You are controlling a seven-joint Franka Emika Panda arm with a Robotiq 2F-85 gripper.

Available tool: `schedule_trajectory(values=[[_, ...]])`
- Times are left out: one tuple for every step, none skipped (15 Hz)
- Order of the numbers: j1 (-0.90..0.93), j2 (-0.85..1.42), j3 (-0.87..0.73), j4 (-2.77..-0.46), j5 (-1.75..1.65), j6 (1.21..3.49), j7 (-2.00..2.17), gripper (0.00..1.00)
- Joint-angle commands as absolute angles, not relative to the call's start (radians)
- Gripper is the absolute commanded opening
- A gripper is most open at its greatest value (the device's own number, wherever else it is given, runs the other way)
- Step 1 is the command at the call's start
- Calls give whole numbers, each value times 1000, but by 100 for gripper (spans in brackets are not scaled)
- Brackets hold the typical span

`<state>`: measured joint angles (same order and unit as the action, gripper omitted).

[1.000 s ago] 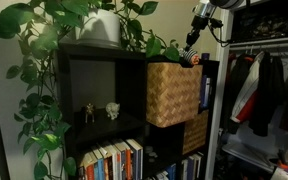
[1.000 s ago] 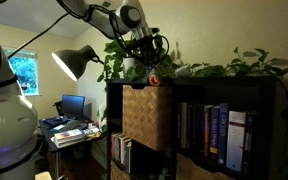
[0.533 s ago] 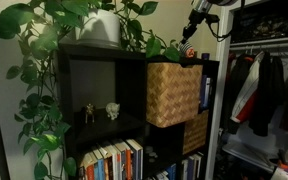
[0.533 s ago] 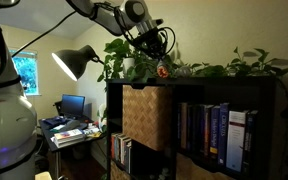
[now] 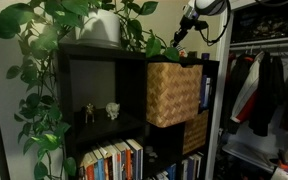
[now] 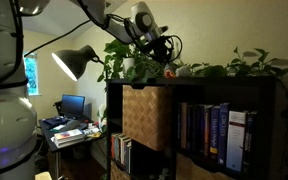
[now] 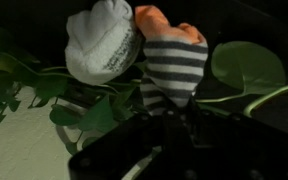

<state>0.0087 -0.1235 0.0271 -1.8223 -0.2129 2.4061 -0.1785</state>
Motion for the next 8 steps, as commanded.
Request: schedule_trajectory(values=[[7,-79,28,-1770,-250,2406,-170,45],[7,-74,28,-1764,-262,2402,-165,50],[6,-75,29,-1760,-281,2389,-151,58],[6,-79,30,-1757,-295,2379,-143,63],[7,-85,31,-1754,-303,2366,-139,69],[7,-89,31,-1752,-312,2358,-133,77],[8,-97,32,-1751,-315,2344,-132,82],[8,-101,32,-1748,-322,2332,-127,89]])
